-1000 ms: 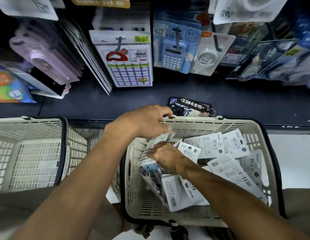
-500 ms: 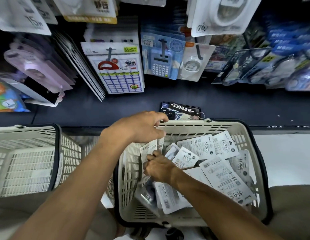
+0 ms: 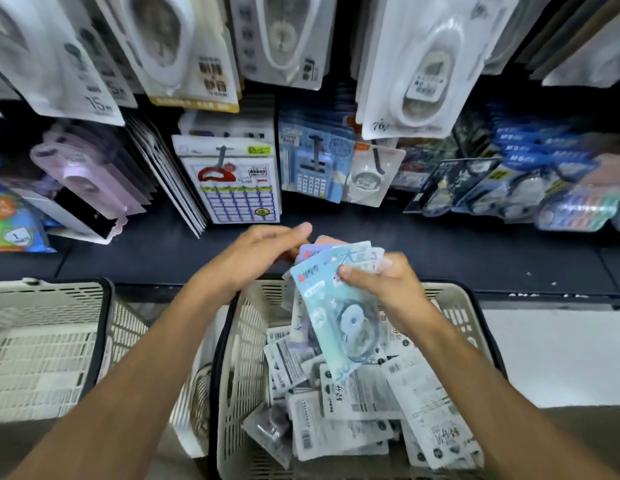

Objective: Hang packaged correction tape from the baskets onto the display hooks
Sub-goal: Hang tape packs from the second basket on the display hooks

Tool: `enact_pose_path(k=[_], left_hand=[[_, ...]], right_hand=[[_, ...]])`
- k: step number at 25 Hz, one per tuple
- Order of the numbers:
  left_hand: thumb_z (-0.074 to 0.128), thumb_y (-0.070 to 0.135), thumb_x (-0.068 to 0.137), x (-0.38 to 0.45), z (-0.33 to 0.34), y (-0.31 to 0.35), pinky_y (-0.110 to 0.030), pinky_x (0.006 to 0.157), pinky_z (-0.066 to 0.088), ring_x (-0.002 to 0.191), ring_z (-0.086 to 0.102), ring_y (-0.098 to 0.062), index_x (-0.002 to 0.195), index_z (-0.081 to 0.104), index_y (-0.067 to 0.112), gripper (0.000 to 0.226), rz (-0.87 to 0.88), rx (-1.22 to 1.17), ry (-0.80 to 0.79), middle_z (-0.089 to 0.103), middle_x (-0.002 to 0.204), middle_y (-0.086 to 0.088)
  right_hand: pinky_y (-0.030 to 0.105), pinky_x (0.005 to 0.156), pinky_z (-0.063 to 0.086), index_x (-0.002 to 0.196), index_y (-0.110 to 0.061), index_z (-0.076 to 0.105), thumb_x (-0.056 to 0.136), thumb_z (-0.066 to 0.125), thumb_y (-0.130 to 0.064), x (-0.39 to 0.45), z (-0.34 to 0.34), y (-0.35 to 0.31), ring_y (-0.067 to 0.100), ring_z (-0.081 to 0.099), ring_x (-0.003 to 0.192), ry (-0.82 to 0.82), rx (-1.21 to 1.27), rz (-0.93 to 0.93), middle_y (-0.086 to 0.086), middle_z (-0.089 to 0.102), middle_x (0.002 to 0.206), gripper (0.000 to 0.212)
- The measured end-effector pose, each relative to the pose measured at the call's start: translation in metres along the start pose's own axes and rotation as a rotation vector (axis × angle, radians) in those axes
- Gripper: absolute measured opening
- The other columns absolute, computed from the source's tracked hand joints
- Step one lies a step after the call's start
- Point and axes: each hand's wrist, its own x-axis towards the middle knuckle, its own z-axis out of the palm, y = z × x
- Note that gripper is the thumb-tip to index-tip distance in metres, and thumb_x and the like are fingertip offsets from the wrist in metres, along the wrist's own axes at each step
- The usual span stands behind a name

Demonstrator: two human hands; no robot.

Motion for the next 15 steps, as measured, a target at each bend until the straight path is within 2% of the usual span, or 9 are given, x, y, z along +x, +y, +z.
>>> enact_pose_path(k=[2,4,6,8,11,13,15], left_hand=[[0.065,0.074,0.077,-0.003,0.004,0.011,-0.020,0.082,0.052,0.085,0.070,-0.007,0.086,0.081,0.023,0.054,0.102,-0.211,-0.018,0.079,0.092,0.003],[0.072,0.082,0.062,-0.008,0.019,0.021,-0.030,0.086,0.049,0.094,0.066,-0.016,0.102,0.076,0.027,0.069,0.130,-0.224,-0.181,0.075,0.104,0.002],[0.081,0.078,0.053,-0.014,0.044,0.025,-0.039,0.096,0.048,0.108,0.068,-0.020,0.113,0.072,0.040,0.072,0.042,-0.240,-0.311,0.073,0.121,0.005],[0.090,0.064,0.054,-0.019,0.072,0.031,-0.044,0.104,0.050,0.115,0.069,-0.020,0.118,0.069,0.039,0.072,-0.075,-0.306,-0.367,0.074,0.123,0.003],[0.087,0.039,0.061,-0.025,0.100,0.043,-0.040,0.090,0.059,0.105,0.074,-0.024,0.123,0.067,0.026,0.066,-0.193,-0.344,-0.374,0.077,0.114,-0.004],[0.084,0.025,0.062,-0.025,0.108,0.052,-0.037,0.078,0.061,0.091,0.077,-0.027,0.116,0.069,0.018,0.056,-0.223,-0.367,-0.272,0.079,0.103,-0.010],[0.082,0.020,0.060,-0.021,0.112,0.060,-0.034,0.064,0.060,0.073,0.075,-0.026,0.105,0.071,0.011,0.047,-0.231,-0.391,-0.168,0.079,0.087,-0.013]], right_hand=[[0.031,0.065,0.060,0.086,-0.009,0.082,0.067,0.082,-0.012,-0.004,-0.015,-0.036,0.023,0.076,0.075,0.050,0.242,0.040,0.014,0.078,0.088,0.018],[0.033,0.059,0.060,0.084,-0.010,0.082,0.071,0.076,-0.016,-0.011,-0.026,-0.061,0.023,0.076,0.070,0.102,0.359,0.148,0.012,0.078,0.084,0.017],[0.036,0.055,0.060,0.091,-0.006,0.080,0.077,0.071,-0.023,-0.021,-0.038,-0.075,0.028,0.075,0.067,0.148,0.434,0.303,0.015,0.077,0.084,0.024],[0.037,0.056,0.060,0.111,0.000,0.073,0.087,0.067,-0.027,-0.031,-0.046,-0.083,0.032,0.074,0.070,0.191,0.461,0.400,0.021,0.075,0.093,0.036],[0.037,0.061,0.060,0.127,-0.001,0.067,0.095,0.062,-0.032,-0.048,-0.056,-0.082,0.032,0.074,0.073,0.273,0.446,0.437,0.020,0.075,0.101,0.044],[0.041,0.072,0.059,0.128,-0.004,0.066,0.097,0.059,-0.033,-0.067,-0.060,-0.084,0.034,0.075,0.085,0.231,0.488,0.387,0.021,0.074,0.110,0.043],[0.043,0.077,0.060,0.130,-0.006,0.064,0.093,0.066,-0.029,-0.089,-0.060,-0.084,0.035,0.073,0.101,0.170,0.520,0.264,0.020,0.071,0.121,0.043]])
